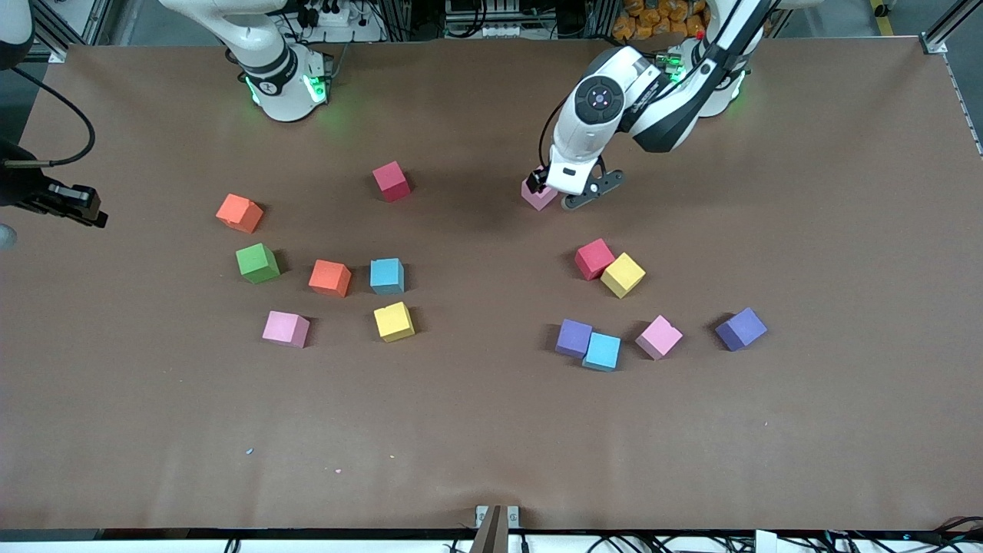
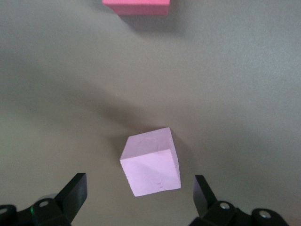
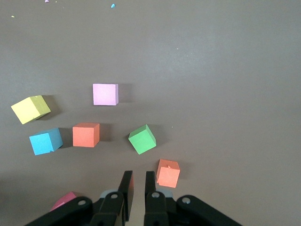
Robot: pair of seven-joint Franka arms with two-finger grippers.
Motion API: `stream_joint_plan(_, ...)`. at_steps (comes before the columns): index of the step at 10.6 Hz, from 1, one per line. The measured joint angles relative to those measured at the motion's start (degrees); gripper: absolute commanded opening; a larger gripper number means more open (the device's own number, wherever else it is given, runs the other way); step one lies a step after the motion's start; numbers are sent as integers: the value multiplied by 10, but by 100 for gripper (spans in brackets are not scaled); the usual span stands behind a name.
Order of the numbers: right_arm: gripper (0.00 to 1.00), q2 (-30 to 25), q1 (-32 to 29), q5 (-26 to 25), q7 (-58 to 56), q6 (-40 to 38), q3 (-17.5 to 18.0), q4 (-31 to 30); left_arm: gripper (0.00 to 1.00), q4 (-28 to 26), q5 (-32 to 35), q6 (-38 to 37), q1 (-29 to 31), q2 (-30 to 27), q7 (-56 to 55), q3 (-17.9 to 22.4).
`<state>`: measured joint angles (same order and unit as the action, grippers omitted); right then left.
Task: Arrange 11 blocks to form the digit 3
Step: 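Close the left gripper on the lavender block and lift it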
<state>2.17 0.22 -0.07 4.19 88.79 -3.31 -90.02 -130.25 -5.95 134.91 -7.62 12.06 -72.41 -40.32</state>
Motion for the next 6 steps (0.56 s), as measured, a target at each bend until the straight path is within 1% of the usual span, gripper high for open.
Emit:
stream_joint_plan(4, 17, 0, 0, 0, 0, 0, 0, 0, 100, 0, 0, 41, -27, 31, -35, -1)
stream_joint_plan(6, 17, 0, 0, 0, 0, 0, 0, 0, 100, -3, 0, 55, -28, 46, -36, 0)
